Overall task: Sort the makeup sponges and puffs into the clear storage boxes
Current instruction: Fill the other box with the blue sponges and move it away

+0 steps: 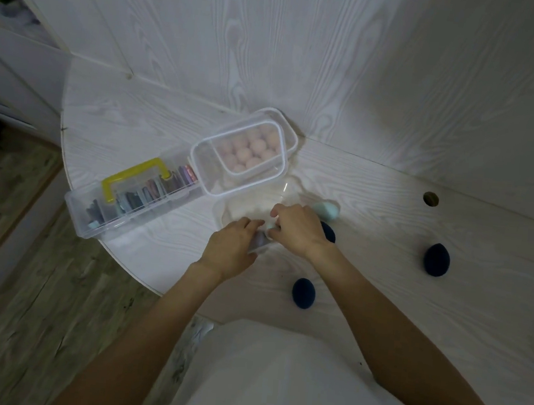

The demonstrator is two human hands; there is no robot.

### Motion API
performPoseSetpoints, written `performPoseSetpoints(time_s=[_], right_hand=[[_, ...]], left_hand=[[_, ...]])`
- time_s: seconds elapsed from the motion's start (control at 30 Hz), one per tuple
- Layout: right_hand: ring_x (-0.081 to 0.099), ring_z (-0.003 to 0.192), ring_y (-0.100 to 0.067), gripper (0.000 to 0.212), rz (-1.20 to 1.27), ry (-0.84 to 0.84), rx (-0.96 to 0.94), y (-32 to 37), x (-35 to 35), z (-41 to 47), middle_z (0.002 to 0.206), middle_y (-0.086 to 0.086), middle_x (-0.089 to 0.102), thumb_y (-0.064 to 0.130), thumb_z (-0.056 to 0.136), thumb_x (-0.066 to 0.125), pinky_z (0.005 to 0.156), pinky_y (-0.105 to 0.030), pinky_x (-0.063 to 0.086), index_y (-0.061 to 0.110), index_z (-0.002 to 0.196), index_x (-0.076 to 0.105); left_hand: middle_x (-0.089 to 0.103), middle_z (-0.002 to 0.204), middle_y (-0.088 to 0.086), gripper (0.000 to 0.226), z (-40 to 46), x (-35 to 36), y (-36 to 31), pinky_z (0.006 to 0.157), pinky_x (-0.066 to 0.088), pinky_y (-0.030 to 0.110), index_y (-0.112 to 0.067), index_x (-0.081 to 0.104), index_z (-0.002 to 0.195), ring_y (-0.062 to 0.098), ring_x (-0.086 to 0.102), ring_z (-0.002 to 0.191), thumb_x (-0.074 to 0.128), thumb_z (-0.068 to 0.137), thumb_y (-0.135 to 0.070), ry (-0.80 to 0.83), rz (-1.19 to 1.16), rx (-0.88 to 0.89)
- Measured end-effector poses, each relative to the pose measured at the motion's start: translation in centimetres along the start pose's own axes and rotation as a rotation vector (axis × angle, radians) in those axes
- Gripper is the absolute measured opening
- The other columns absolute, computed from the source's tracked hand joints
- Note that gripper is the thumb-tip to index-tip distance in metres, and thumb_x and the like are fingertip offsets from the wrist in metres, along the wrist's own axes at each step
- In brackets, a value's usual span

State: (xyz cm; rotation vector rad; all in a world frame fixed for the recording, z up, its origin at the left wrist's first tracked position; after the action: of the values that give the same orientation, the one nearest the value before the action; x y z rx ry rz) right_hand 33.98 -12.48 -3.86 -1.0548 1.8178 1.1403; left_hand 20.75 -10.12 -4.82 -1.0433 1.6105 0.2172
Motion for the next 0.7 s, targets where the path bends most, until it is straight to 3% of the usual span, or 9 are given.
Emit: performPoseSetpoints(time_s=[0.13,0.27,0.33,0.4,0.5,0.6,0.7], right_hand=[[0.058,0.094,-0.023,0.03,0.132,-0.095,0.015,-1.6,-0.6,-0.9,0.103,-0.005,0.067,0.025,0.092,0.048,0.075,-0.031,0.044,0.016,0.119,0.056],[0.055,0.1,-0.021,0.023,0.277,-0.397,0.151,-6.4,-2.9,-1.7,0.103,-0.005,0.067,0.016,0.092,0.051,0.08,-0.031,0.046,0.015,0.111,0.063],[0.05,0.106,-0.025,0.027,0.182,-0.392,0.238,-9.0,-3.1,-1.4,0.112,-0.007,0.064,0.013,0.092,0.05,0.087,-0.032,0.041,0.014,0.116,0.061],[0.047,0.111,-0.027,0.032,0.116,-0.261,0.244,-10.2,-2.3,-0.6,0.122,-0.007,0.061,0.017,0.09,0.054,0.093,-0.035,0.037,0.016,0.122,0.057],[0.045,0.117,-0.026,0.042,0.046,-0.126,0.222,-10.6,-1.1,-0.2,0.129,-0.006,0.056,0.026,0.088,0.06,0.097,-0.036,0.031,0.019,0.129,0.052],[0.045,0.114,-0.027,0.043,0.036,-0.212,0.257,-10.9,-1.9,-1.2,0.126,-0.011,0.052,0.022,0.09,0.056,0.097,-0.036,0.029,0.02,0.132,0.05],[0.054,0.101,-0.021,0.032,0.314,-0.436,0.134,-8.7,-4.0,-3.1,0.113,-0.005,0.055,0.013,0.086,0.059,0.092,-0.035,0.036,0.017,0.117,0.058]], left_hand=[[0.048,0.13,-0.001,0.065,0.1,0.4,-0.6,0.071,0.042,0.029,-0.031,0.036,0.138,0.022,0.05,0.108,0.058,0.08,-0.014,0.022,-0.008,0.047],[0.05,0.129,-0.001,0.062,0.2,0.8,-0.6,0.075,0.039,0.028,-0.032,0.039,0.135,0.023,0.049,0.108,0.059,0.078,-0.016,0.011,-0.036,0.032],[0.05,0.129,-0.002,0.057,0.0,0.9,-0.6,0.08,0.042,0.031,-0.033,0.04,0.134,0.022,0.049,0.11,0.061,0.081,-0.029,-0.002,-0.055,0.026],[0.051,0.128,-0.003,0.051,-0.1,0.8,-0.7,0.084,0.044,0.034,-0.033,0.044,0.132,0.021,0.049,0.112,0.057,0.085,-0.046,-0.044,-0.082,0.016],[0.05,0.129,-0.003,0.044,-0.2,0.7,-0.9,0.083,0.045,0.033,-0.031,0.049,0.128,0.02,0.048,0.114,0.052,0.088,-0.048,-0.106,-0.087,0.013],[0.044,0.137,-0.002,0.037,-0.3,0.7,-1.0,0.079,0.048,0.034,-0.024,0.053,0.125,0.023,0.043,0.119,0.054,0.09,-0.037,-0.138,-0.07,0.051],[0.044,0.138,-0.003,0.033,-0.3,0.8,-1.4,0.074,0.052,0.035,-0.019,0.056,0.122,0.023,0.042,0.119,0.053,0.091,-0.031,-0.17,-0.032,0.089]])
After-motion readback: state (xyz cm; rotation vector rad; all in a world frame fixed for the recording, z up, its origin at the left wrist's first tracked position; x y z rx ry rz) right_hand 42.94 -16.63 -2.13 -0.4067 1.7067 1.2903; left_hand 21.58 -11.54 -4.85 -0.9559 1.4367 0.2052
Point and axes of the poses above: each hand's wrist, its own z-axis towards the middle knuckle, its own x-axis out of the palm, y = z × x, the point moved 4 cm from there along z, towards the middle knuckle
